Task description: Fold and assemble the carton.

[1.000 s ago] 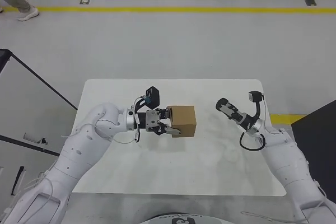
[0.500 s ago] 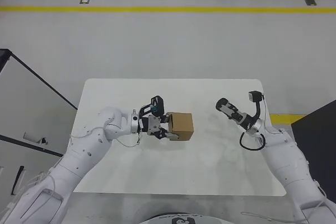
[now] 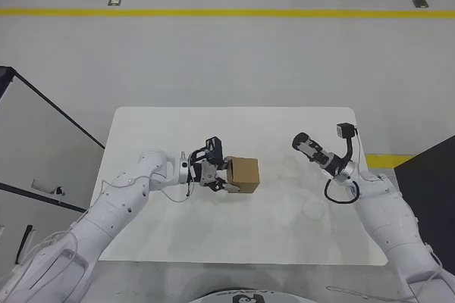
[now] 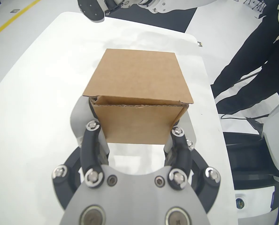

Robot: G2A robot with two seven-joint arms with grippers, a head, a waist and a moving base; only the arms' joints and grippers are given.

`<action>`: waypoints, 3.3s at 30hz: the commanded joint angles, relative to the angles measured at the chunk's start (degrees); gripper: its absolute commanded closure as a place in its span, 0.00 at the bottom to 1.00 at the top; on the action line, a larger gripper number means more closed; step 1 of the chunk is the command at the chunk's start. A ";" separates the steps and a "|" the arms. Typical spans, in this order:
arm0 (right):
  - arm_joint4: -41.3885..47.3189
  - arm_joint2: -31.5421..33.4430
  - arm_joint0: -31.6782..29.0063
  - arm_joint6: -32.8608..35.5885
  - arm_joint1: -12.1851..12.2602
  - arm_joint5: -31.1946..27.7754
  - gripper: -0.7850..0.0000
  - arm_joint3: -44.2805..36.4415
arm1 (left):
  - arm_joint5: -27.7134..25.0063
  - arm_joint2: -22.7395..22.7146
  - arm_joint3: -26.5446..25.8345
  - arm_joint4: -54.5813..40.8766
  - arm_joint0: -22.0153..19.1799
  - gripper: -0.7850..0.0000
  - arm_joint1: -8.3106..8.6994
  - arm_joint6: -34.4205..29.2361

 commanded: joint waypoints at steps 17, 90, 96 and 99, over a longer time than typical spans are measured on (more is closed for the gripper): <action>0.00 0.00 0.00 0.00 0.00 0.00 0.00 0.00 | 2.37 7.27 14.74 25.32 -5.28 1.00 -3.08 31.23; 0.00 0.00 0.00 0.00 0.00 0.00 0.00 0.00 | 7.35 16.63 32.23 30.00 -10.33 0.00 -3.06 53.80; 0.00 0.00 0.00 0.00 0.00 0.00 0.00 0.00 | 6.38 15.61 24.15 25.77 -8.88 0.00 2.26 52.82; 0.00 0.00 0.00 0.00 0.00 0.00 0.00 0.00 | 5.32 14.92 19.91 24.03 -8.16 0.00 4.87 51.76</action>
